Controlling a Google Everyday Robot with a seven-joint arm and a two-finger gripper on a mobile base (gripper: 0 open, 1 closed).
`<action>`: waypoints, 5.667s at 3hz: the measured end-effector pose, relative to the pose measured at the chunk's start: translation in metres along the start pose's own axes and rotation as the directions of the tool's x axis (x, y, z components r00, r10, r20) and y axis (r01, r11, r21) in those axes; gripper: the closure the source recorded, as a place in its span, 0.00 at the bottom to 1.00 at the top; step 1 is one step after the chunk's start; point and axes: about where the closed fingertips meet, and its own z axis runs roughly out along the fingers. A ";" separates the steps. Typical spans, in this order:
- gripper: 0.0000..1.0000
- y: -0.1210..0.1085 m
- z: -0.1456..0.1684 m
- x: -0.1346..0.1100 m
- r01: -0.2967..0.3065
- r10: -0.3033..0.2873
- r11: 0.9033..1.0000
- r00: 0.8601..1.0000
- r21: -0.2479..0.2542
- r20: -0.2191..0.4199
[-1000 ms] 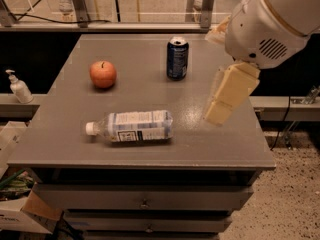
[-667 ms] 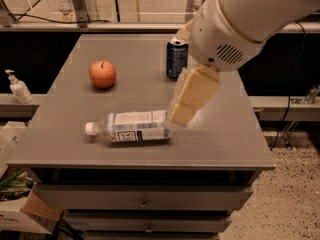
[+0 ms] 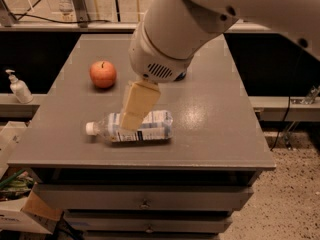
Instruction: Place blue plastic bottle upright
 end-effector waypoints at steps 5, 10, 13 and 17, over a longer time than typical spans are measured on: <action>0.00 0.024 0.125 0.025 0.038 -0.065 0.993 0.966 -0.115 -0.250; 1.00 0.024 0.116 0.016 -0.068 0.001 0.981 0.939 -0.180 -0.344; 1.00 -0.070 0.044 0.046 -0.246 0.269 0.954 0.955 -0.171 0.126; 1.00 -0.093 -0.026 0.067 -0.336 0.456 0.890 0.679 -0.308 0.575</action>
Offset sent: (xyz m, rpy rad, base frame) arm 0.0376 0.0539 -0.0883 -0.1795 0.0561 0.0078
